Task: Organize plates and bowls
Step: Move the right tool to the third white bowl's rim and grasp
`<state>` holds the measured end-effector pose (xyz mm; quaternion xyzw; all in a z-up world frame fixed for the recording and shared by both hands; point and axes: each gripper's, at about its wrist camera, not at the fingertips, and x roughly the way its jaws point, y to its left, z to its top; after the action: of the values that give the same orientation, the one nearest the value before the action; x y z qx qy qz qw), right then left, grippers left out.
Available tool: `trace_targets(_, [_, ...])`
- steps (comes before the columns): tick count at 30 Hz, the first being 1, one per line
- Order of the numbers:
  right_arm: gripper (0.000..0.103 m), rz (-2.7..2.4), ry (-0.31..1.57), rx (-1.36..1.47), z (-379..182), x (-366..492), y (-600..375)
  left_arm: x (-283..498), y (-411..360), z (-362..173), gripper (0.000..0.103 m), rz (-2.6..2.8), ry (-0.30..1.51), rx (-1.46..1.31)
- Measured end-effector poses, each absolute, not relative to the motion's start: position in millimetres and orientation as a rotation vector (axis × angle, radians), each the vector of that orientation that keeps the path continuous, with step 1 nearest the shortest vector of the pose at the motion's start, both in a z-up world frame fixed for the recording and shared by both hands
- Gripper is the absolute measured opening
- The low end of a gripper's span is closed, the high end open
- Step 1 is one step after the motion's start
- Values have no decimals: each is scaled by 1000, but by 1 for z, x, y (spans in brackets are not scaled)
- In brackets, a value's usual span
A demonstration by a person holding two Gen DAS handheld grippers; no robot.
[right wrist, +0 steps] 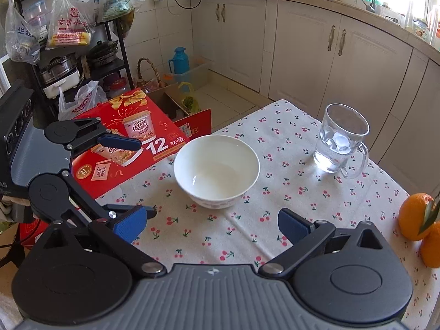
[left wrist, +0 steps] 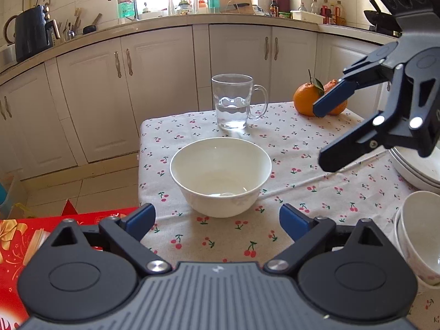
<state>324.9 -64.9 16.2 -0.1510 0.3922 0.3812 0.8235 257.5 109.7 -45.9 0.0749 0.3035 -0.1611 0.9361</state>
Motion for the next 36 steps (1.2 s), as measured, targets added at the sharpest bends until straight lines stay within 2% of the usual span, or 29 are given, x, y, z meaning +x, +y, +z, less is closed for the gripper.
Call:
trace_targets(9, [101, 854, 886, -273, -9, 383, -45, 284, 102, -63, 96, -339, 625, 163])
trace_targets(18, [84, 903, 927, -227, -30, 414, -35, 293, 101, -67, 93, -354, 626, 162])
trace_targets(20, [80, 909, 940, -219, -35, 419, -32, 295, 99, -68, 88, -360, 627, 178])
trace_targets(22, [75, 913, 948, -222, -39, 423, -29, 296, 98, -69, 86, -362, 628, 190])
trace_targets(30, [66, 940, 957, -202, -48, 428, -24, 300, 98, -70, 86, -374, 632, 181])
trace_targets(36, [65, 940, 960, -181, -49, 428, -26, 300, 97, -68, 86, -380, 641, 186])
